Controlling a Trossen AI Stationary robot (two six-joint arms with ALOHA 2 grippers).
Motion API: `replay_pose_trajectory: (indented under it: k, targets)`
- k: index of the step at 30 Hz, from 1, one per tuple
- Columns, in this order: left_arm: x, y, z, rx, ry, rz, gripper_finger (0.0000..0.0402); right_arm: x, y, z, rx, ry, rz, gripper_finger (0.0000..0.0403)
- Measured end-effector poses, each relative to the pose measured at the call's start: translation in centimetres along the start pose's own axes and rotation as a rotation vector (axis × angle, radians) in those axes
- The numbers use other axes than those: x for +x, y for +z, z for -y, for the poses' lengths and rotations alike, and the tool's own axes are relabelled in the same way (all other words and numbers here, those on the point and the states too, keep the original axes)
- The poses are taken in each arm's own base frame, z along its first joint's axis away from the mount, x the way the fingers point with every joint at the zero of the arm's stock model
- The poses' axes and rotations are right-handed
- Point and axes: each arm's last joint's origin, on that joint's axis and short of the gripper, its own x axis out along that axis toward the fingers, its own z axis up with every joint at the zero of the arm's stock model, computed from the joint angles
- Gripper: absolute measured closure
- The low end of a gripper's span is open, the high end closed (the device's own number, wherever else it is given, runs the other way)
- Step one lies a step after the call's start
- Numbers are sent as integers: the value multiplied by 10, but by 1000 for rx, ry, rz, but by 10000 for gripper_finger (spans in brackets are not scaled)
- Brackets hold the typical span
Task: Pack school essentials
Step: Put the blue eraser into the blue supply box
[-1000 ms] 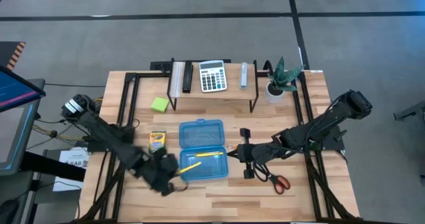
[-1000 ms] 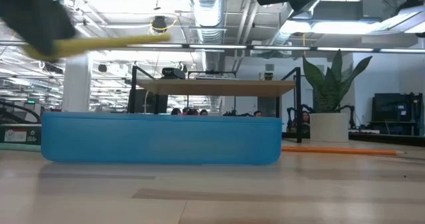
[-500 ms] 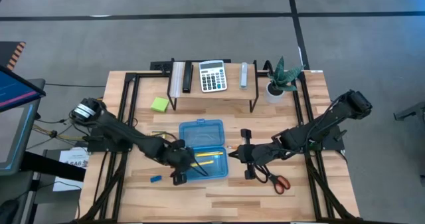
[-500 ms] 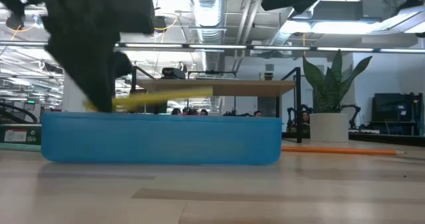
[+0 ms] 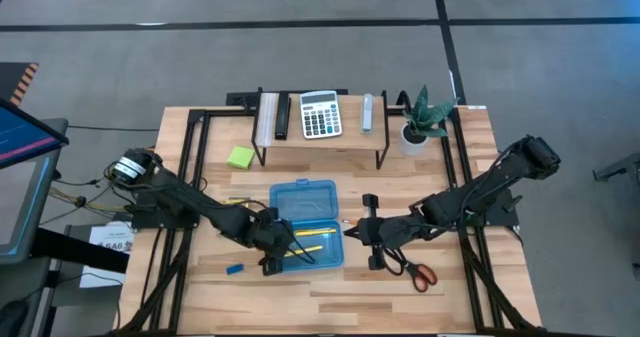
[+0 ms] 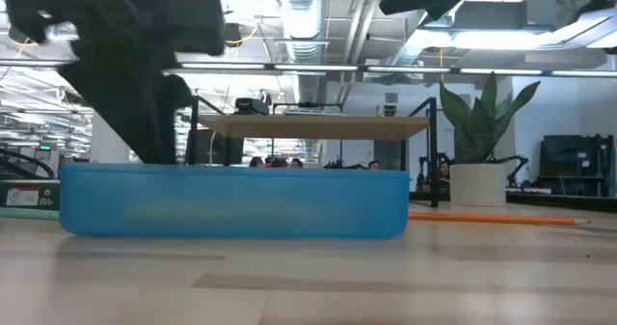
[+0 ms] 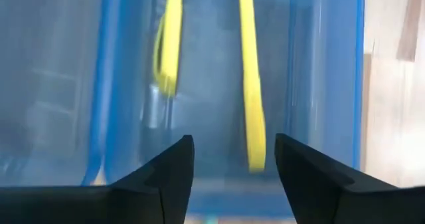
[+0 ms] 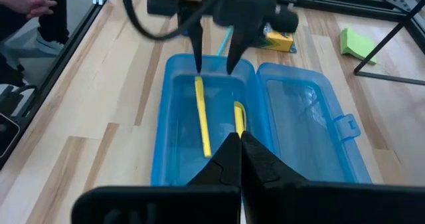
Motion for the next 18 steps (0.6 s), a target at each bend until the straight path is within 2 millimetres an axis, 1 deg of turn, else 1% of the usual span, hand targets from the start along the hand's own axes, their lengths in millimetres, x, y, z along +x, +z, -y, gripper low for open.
replay_pose_trajectory:
  k: [4, 8, 10, 13, 18]
  targets:
    - [-23, -15, 8, -14, 49, -10, 204, 0, 0, 0, 1, 0, -3, 395]
    - [-36, -40, 22, -50, 84, -75, 204, 0, -1, -1, 13, 2, -10, 395]
    - [-39, -53, 30, -64, 98, -93, 203, -1, -2, -2, 13, 4, -14, 395]
    - [-39, -76, 40, -92, 101, -117, 203, -1, -2, -3, 17, 8, -14, 395]
    - [-35, -112, 46, -165, 116, -146, 203, -2, -2, -5, 37, 12, -13, 395]
